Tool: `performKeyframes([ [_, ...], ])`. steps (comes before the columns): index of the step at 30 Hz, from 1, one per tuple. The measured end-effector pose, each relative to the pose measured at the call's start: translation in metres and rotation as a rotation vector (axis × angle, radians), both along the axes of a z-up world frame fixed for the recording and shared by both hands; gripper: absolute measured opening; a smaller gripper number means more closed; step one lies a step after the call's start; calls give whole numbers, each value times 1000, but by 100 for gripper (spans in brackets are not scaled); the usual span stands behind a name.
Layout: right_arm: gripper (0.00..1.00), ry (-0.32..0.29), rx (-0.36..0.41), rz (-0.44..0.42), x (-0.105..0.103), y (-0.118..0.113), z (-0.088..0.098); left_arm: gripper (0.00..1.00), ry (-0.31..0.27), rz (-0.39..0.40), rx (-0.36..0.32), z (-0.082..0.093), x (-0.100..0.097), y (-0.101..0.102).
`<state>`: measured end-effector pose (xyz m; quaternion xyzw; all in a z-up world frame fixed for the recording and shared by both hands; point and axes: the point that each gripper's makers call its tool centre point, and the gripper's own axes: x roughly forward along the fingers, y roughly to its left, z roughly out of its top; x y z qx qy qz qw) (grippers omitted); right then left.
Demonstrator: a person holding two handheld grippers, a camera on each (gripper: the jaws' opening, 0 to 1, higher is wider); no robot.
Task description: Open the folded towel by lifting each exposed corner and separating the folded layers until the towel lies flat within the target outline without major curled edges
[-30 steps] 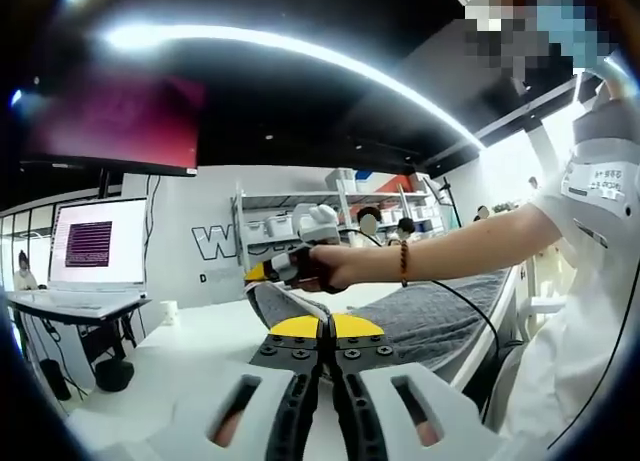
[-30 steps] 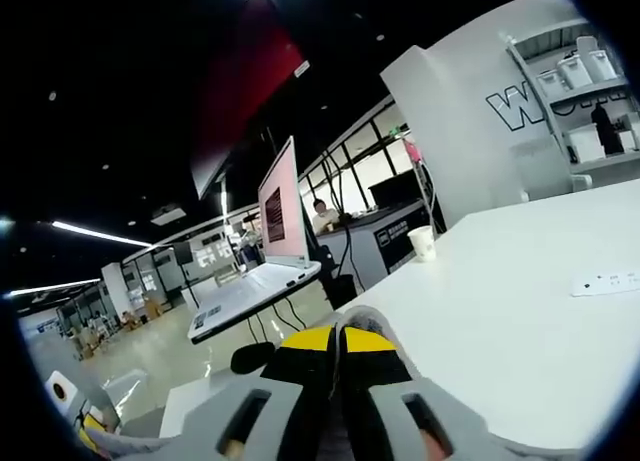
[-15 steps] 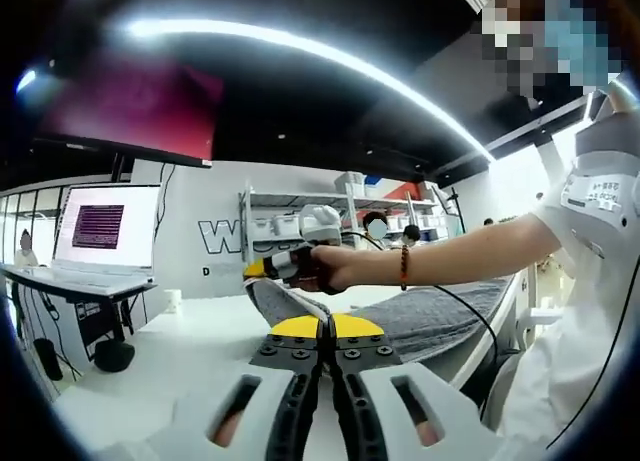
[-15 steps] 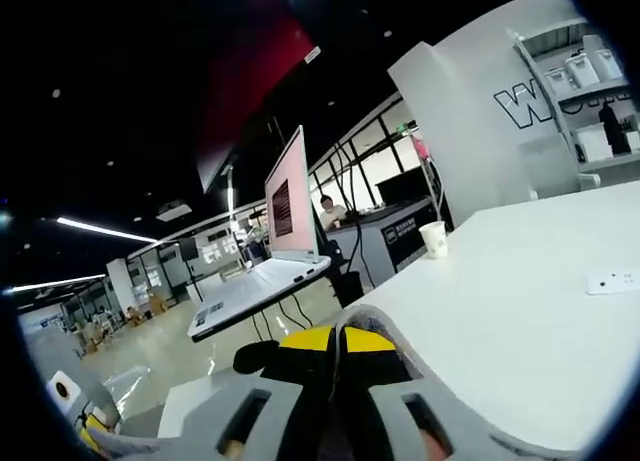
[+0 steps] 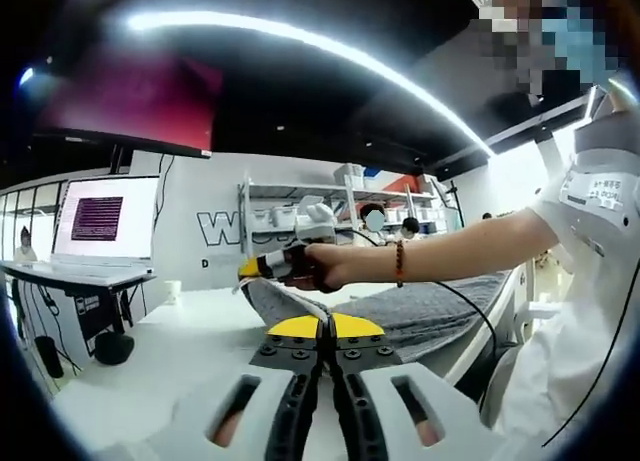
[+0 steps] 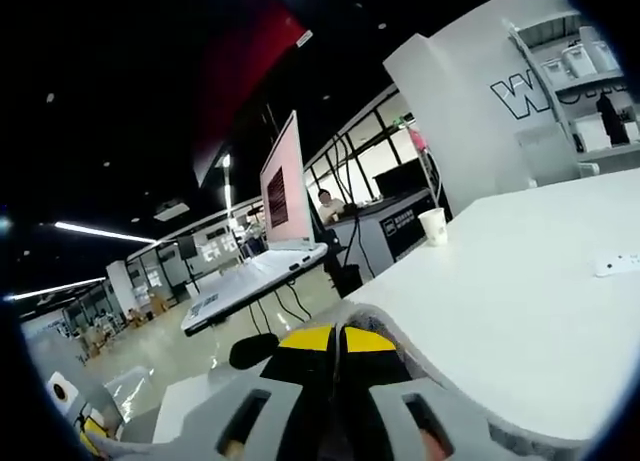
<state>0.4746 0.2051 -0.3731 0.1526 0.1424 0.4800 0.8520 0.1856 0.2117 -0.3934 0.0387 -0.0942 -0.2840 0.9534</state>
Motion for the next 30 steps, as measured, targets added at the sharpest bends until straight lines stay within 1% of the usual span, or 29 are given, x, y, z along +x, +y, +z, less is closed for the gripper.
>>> performKeyframes([
  [2, 0, 12, 17, 1, -2, 0, -1, 1, 5, 8, 21, -4, 0, 0],
  [4, 0, 16, 10, -2, 0, 2, -4, 1, 0, 14, 39, -7, 1, 0],
  [6, 0, 26, 8, -6, 1, 3, -8, 1, 19, 30, 40, -11, 2, 4],
  [8, 0, 35, 8, -9, 3, 4, -11, 1, 35, 56, 55, -16, 4, 9],
  [10, 0, 47, 9, -9, 3, 5, -16, 1, 46, 59, 53, -18, 4, 10],
  [12, 0, 51, 9, -10, 2, 5, -19, 1, 49, 65, 61, -18, 4, 10],
  [14, 0, 56, 9, -3, 1, 6, -23, 1, 49, 81, 88, -17, 2, 12],
  [20, 0, 78, 12, 2, 1, 14, -27, 1, 62, 98, 97, -20, 2, 16],
  [22, 0, 70, 2, -2, 0, 16, -31, 1, 60, 96, 94, -19, 1, 17],
  [26, 0, 97, 20, 12, -1, 21, -38, 1, 65, 113, 115, -20, -1, 19],
  [30, 0, 105, 19, 9, -1, 22, -43, 1, 82, 114, 132, -25, 0, 18],
])
